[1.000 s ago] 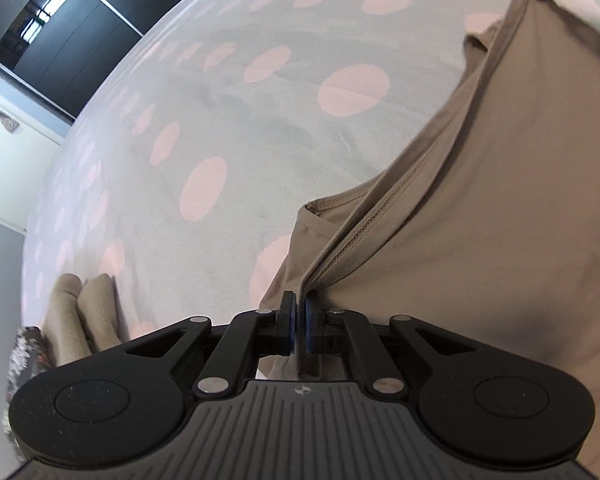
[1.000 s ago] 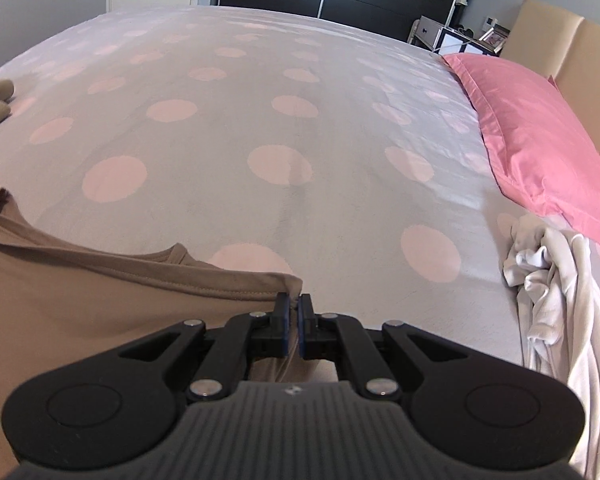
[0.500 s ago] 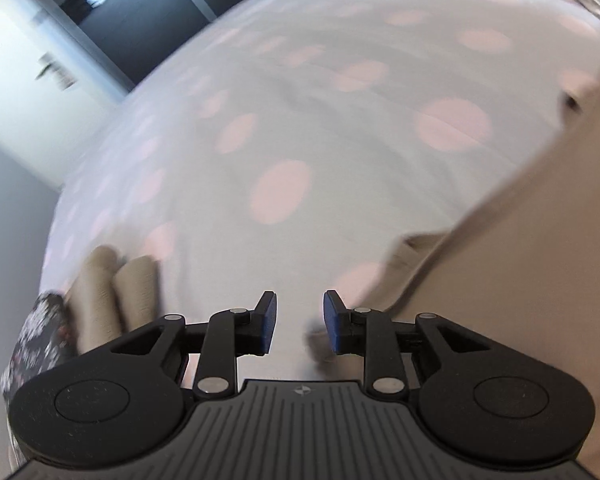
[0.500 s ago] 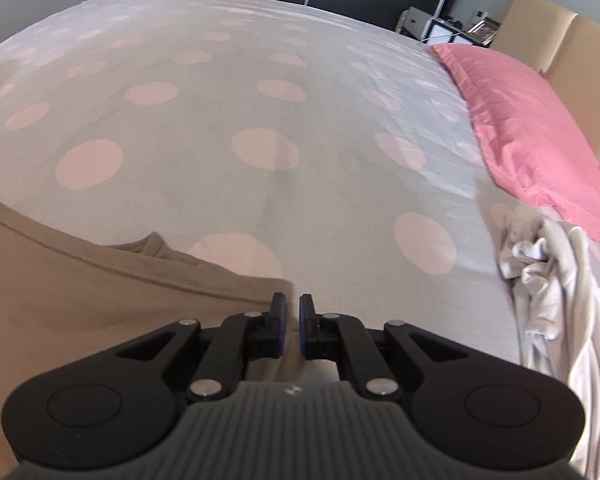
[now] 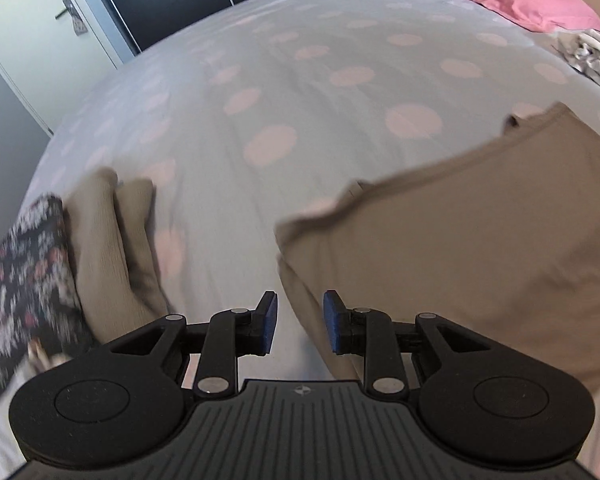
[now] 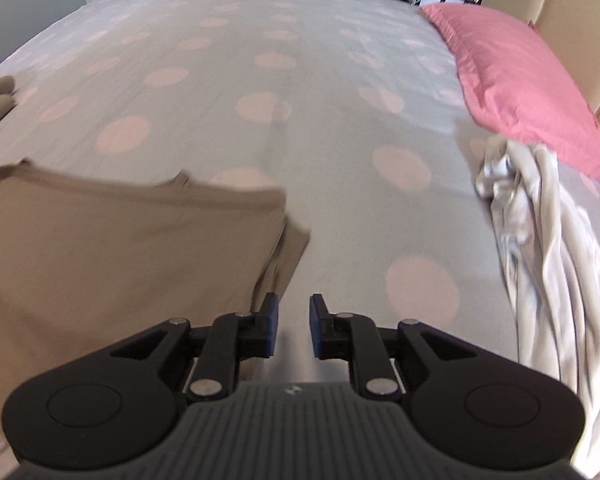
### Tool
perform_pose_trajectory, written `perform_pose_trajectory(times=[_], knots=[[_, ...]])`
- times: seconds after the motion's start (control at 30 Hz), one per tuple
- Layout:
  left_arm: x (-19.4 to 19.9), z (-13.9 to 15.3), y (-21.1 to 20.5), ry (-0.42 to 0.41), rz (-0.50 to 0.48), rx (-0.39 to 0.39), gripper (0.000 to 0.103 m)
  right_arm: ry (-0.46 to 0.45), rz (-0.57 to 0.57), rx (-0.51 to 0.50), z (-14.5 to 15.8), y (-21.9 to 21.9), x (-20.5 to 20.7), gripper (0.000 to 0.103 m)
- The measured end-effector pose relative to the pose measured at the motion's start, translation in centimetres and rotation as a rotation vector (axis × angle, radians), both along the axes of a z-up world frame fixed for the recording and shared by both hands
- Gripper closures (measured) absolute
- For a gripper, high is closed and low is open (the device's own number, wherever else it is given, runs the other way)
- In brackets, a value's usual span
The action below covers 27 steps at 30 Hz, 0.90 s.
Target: Fold clothes
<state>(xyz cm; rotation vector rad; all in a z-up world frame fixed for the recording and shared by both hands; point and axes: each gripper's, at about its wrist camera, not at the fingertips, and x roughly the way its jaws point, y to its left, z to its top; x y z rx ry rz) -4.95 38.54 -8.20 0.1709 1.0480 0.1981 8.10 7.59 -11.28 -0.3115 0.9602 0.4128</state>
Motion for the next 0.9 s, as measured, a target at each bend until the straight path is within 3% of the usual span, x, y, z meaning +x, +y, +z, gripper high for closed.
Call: perform_pose_trajectory(times=[0.1,0.23,0.33,0.43,0.77,0.83,0.9], knots=[[-3.1,0.3,-1.3,0.012,-0.008,-0.058,0.079,0.066,0.023,0.027,0.2,-1.1,-2.7,0.084],[-6.4,0.2,-2.5,0.018,0.02,-0.125,0.072,0.142,0.016,0.062,0.0,-2.8,-6.0,0.069],[-8.5,-0.2,-2.7,-0.006,0.109,-0.187,0.062,0.187,-0.034,0.104,-0.6,-4.2,-7.8,0.067],[-10.1,-0.8,-2.1,-0.031,0.216,-0.294,0.062,0.217,-0.092,0.159,-1.4,-5.4,-8.8,0.066],[-12.0,-4.6,-1.4,-0.068,0.47,-0.521,0.062,0.368,-0.275,0.354,-4.8,-7.2,-8.6,0.066],[-11.8,-5.6,-1.2,-0.066,0.5,-0.555,0.062,0.374,-0.295,0.383,-5.5,-7.2,-8.5,0.066],[-11.5,-5.9,-1.4,-0.068,0.482,-0.543,0.062,0.364,-0.321,0.411,-5.8,-7.2,-8.5,0.066]])
